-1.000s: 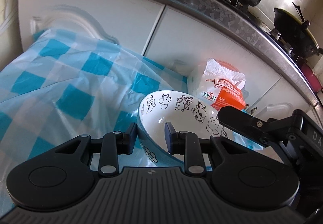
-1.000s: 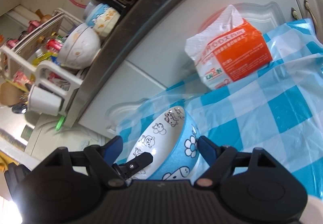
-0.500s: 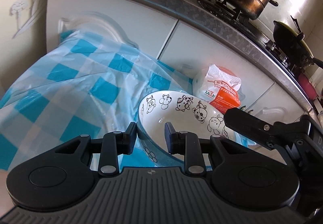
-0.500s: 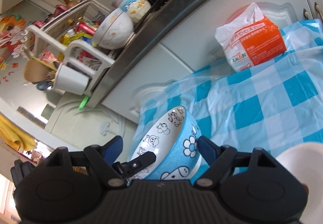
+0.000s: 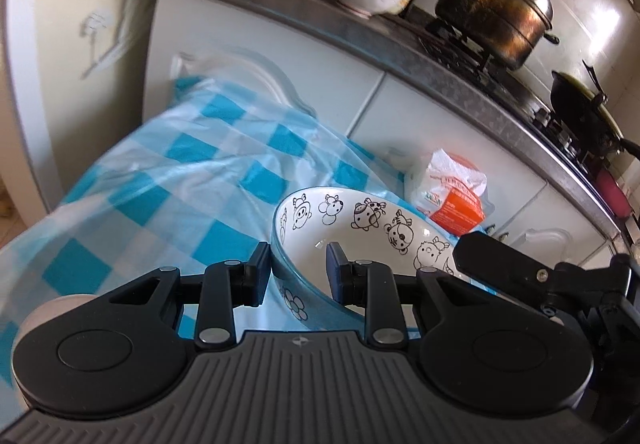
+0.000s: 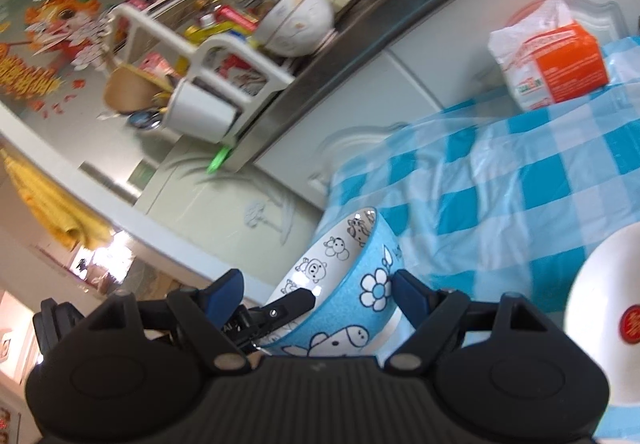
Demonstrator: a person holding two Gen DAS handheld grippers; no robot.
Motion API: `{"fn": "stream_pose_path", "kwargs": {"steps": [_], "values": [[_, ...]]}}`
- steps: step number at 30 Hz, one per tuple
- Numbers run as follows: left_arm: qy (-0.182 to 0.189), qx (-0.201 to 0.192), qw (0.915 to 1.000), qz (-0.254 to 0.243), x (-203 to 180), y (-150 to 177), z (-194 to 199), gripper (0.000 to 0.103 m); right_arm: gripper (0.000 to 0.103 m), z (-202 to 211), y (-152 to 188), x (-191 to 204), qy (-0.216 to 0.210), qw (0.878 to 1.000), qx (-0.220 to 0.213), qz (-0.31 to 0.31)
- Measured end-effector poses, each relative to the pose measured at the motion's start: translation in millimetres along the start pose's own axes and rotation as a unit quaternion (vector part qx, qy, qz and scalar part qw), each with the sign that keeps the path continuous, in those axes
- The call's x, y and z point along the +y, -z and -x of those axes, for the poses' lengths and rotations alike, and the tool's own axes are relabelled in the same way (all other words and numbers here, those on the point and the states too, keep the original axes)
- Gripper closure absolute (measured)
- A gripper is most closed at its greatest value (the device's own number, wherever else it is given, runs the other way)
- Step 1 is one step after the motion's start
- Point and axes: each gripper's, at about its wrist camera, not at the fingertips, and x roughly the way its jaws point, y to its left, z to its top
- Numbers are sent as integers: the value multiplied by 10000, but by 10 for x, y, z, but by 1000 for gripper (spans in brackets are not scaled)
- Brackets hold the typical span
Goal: Organize plates and bowls
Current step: 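Lower the cartoon-print bowl into the pink-flower bowl and open the left gripper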
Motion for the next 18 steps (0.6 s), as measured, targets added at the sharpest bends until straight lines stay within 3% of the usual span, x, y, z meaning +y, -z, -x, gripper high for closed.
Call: {"fn": "stream_pose_path", "kwargs": {"steps": [18], "values": [[-609,-339,9973,227,539,88,638,73,21,-236,421,561,-740,9939,715,384]]}}
